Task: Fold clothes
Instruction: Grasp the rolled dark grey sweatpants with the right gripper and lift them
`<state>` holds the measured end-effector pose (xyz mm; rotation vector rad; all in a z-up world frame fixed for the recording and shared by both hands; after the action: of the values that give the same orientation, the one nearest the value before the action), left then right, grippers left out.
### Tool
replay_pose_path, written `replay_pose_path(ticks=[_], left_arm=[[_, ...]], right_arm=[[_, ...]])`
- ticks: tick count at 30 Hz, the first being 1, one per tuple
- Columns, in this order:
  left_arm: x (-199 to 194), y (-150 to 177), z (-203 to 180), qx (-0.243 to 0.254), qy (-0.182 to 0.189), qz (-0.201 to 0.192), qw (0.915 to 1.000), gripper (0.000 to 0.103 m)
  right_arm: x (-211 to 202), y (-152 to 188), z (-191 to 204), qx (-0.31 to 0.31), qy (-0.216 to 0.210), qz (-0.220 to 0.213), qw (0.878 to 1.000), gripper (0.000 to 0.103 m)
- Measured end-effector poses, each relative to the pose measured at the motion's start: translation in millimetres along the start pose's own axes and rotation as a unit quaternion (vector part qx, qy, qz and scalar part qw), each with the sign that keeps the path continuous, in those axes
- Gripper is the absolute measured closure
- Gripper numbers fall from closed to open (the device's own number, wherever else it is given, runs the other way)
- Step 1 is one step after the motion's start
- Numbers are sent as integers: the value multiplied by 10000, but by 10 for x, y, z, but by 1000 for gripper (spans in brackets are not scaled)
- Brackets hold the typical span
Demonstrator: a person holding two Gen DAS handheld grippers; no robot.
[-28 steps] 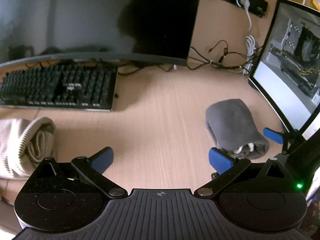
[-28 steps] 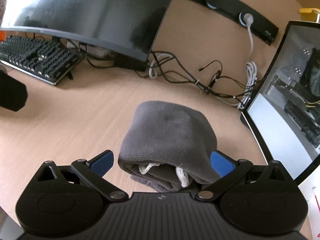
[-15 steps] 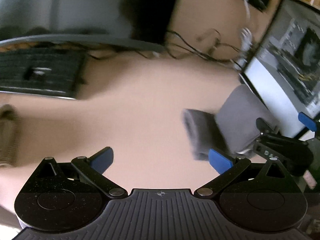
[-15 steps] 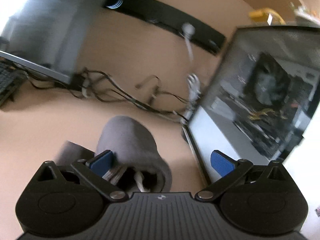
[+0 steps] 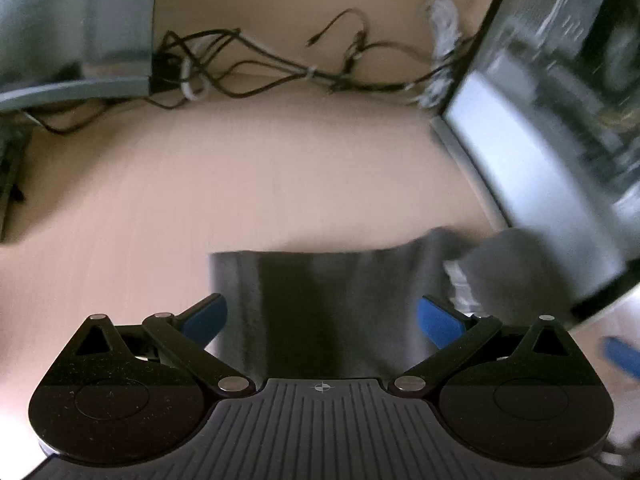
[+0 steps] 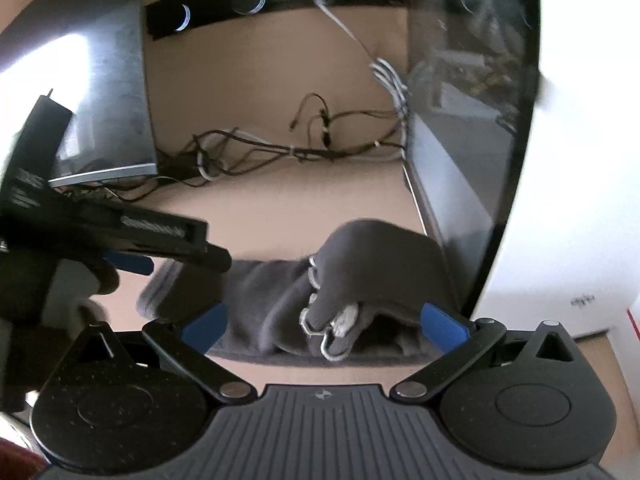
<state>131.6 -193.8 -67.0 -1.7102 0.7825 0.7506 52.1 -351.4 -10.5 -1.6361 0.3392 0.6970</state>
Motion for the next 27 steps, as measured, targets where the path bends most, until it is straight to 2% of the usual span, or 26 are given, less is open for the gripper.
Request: replay_pose_path(ticks=[2, 5, 8, 13, 16, 19, 22, 24, 27], left_arm=[[74, 33, 32, 260, -456, -71, 9986, 0], [147, 63, 182, 584, -1099, -102, 9922, 0], [177, 22, 372, 561, -1350, 57, 9892, 0], [45, -22, 715, 652, -1591, -90, 9851, 0], [-61, -41, 1043, 548, -1788, -116, 9823, 0], [-188, -83, 1452, 271, -2043, -107, 9785, 0], [-351, -94, 1855, 40, -2311, -108, 9729, 0], [-468, -71, 2089, -83, -2408, -119, 9705, 0], [-609, -3, 2358, -142, -2365, -127, 9714, 0]], right_arm=[[25, -69, -62, 63, 20, 52, 10000, 0], [71, -83, -12, 167, 46, 59, 9998, 0], [207, -134, 6, 197, -34, 148, 9997, 0], [383, -209, 270, 72, -276, 117, 9995, 0], [478, -238, 500, -19, -499, 73, 9987, 0], [561, -287, 811, -103, -831, 27, 9965, 0], [668, -349, 1192, -197, -1371, -28, 9904, 0], [737, -390, 1470, -219, -1833, -87, 9828, 0], [853, -421, 1845, -148, -2485, -121, 9684, 0]])
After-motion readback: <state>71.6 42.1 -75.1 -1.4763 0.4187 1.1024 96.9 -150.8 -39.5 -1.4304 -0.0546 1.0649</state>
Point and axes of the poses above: each gripper's, at about its wrist camera, not at the fingertips, and x roughly the way its jaws point, z to its left, y to its underside, the point moved 1 cm from there along x, roughly the way its jaws point, and after that the axes turned 11 degrees about -x, right-handed, at the moved point
